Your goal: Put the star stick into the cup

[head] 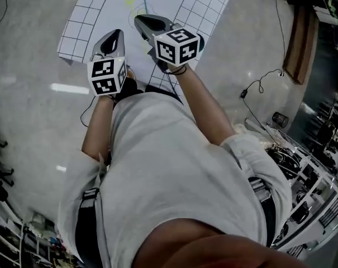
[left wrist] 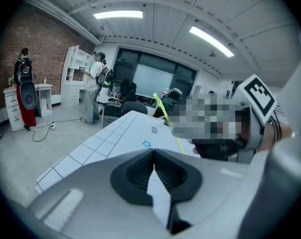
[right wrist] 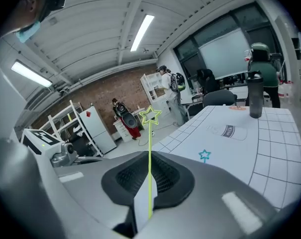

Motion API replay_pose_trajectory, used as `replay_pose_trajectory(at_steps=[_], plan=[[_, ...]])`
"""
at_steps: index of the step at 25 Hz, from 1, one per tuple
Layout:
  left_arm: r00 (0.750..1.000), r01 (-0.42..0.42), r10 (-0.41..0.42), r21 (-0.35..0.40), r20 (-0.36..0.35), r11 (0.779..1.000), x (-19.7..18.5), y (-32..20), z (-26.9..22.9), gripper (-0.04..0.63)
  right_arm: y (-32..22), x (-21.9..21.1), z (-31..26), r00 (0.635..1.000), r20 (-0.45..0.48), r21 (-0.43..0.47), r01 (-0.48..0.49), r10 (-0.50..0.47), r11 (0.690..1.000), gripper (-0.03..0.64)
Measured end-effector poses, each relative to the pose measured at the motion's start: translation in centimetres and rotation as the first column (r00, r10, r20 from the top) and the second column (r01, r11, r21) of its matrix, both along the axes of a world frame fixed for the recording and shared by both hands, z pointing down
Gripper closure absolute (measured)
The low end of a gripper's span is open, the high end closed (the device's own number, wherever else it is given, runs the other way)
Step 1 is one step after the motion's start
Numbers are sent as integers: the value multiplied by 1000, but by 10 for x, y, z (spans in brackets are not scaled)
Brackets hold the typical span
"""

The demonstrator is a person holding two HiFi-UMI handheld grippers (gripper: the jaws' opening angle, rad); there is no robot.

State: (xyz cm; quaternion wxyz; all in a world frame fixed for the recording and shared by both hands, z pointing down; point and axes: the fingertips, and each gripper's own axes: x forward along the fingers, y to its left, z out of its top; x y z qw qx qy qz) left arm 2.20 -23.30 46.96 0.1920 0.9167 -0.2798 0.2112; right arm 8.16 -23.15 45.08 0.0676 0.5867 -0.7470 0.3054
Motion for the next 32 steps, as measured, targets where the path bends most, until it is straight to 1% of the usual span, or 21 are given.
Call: replay_pose_trajectory(at_steps=[3,6,11,14,20,26,28,32], plan=[[999,-49,49,14,-2,999,22,15,-7,592,20,21,-15,998,-2,43,-56,56,998,602],[997,-72,72,18,-4,997,41,30,-13,592,40,48,-32,995,-34,98,-95,98,991,601],[990,-138,139,39,-6,990,73,54,-25,592,73,100,-69,978,5,208,-205,209,956,601],[984,-179,180,55,-7,982,91,65,-32,592,91,124,-84,965,11,246,-257,262,935,603],[968,-247,249,77,-17,966,124,89,-42,592,118,157,-92,939,5,279,-331,344,901,601],[961,-273,275,70,-18,959,140,102,-40,592,133,178,-79,918,-53,318,-357,392,879,601],[960,-277,279,64,-14,959,142,106,-39,592,139,182,-68,911,-65,312,-369,407,875,601],[960,-278,279,47,0,959,141,115,-30,592,148,181,-46,908,-88,283,-371,410,884,601]])
